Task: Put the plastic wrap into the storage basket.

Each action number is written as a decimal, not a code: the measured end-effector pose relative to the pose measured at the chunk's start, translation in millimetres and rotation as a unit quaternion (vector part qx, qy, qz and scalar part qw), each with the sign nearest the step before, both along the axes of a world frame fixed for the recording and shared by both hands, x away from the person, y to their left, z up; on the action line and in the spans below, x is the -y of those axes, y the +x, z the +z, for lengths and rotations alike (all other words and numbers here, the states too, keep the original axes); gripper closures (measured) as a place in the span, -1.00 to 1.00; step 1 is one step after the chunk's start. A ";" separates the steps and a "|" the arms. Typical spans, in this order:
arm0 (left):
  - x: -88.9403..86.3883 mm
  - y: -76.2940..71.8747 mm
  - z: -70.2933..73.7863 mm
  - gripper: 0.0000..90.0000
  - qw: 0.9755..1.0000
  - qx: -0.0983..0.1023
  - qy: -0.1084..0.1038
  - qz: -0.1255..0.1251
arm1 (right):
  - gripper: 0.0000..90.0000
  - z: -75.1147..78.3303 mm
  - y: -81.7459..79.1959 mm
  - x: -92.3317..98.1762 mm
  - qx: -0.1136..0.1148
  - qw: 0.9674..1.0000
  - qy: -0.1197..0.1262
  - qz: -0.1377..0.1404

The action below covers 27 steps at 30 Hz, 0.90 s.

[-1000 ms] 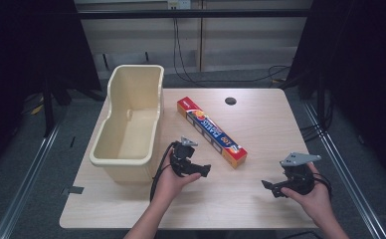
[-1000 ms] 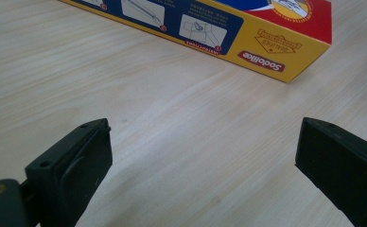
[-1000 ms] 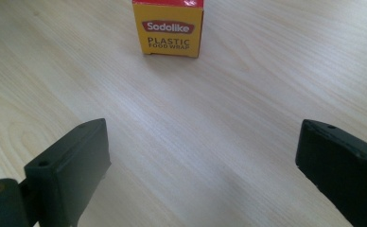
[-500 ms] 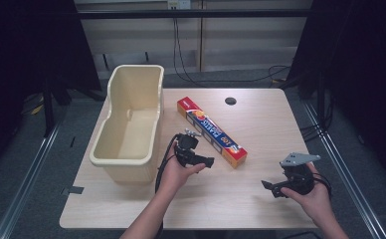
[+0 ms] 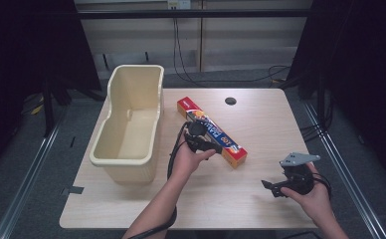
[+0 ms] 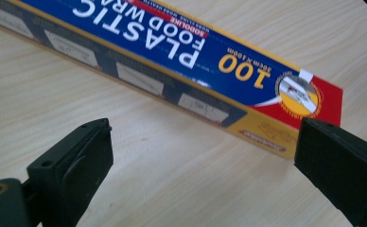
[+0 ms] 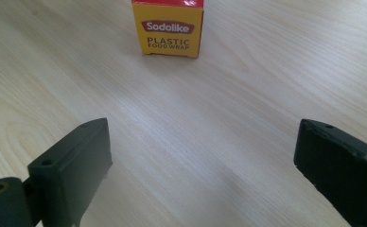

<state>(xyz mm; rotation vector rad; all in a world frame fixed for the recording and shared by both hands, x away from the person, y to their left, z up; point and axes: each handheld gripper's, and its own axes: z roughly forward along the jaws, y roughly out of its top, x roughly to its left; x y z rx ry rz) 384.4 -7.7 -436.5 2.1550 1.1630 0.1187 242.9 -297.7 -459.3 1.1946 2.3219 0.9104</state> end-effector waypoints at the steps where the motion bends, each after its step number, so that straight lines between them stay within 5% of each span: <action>1: 2.0 1.8 0.9 -0.88 1.000 -0.001 -0.002 0.001 | -0.90 0.0 0.0 0.4 0.002 1.000 0.002 0.001; 8: 12.0 11.9 11.2 -0.38 1.000 0.005 -0.010 0.002 | -0.89 0.0 -1.3 1.4 -0.002 1.000 0.007 -0.001; 11: 16.5 16.7 13.6 0.01 1.000 -0.007 -0.025 0.002 | -0.89 0.8 -1.4 1.7 0.001 1.000 0.007 -0.002; 13: 18.5 18.1 13.6 0.33 1.000 -0.013 -0.020 -0.005 | -0.89 0.8 -1.2 1.7 0.001 1.000 0.008 0.000; 14: 20.9 19.9 13.5 0.55 1.000 -0.018 -0.001 -0.018 | -0.89 0.7 -1.4 1.7 0.003 1.000 0.006 0.001; 19: 34.0 24.1 9.9 0.71 0.999 -0.022 -0.015 -0.022 | -0.89 -0.5 -0.6 1.1 0.002 1.000 0.003 0.005; 27: 49.8 30.6 7.7 0.93 1.000 -0.012 -0.007 -0.024 | -0.89 -0.3 0.1 0.6 0.005 1.000 0.004 0.008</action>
